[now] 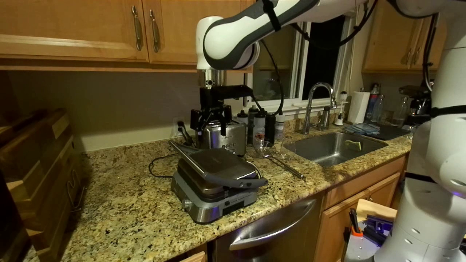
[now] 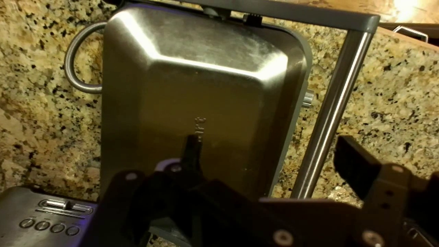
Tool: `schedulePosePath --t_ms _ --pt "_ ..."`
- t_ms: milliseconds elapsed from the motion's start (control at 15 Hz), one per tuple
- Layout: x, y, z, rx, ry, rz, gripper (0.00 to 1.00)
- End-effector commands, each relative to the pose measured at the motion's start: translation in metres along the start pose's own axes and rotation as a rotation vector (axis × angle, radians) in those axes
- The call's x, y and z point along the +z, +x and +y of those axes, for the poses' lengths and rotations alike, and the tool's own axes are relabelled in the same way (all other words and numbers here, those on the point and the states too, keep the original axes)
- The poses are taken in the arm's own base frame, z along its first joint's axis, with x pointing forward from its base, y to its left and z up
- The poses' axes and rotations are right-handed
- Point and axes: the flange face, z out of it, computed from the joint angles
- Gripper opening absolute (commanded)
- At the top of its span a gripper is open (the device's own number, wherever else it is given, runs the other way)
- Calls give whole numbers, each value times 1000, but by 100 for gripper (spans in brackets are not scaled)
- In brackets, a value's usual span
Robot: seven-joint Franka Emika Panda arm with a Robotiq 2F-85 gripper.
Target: Open the top of the grill
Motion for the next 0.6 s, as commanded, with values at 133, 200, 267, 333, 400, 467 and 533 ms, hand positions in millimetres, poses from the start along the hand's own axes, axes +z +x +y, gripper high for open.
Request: schedulePosePath --t_ms 133,200,267,333,400,467,533 --pt "15 19 -22 45 30 -16 100" --pt "19 22 -24 51 29 -20 100" --pt "22 26 -27 59 33 -23 100" --pt "27 29 -30 64 38 -28 100" --pt "32 34 -33 73 46 -36 100" --pt "35 37 -34 81 53 -44 100" --pt "38 40 -36 93 61 -49 100"
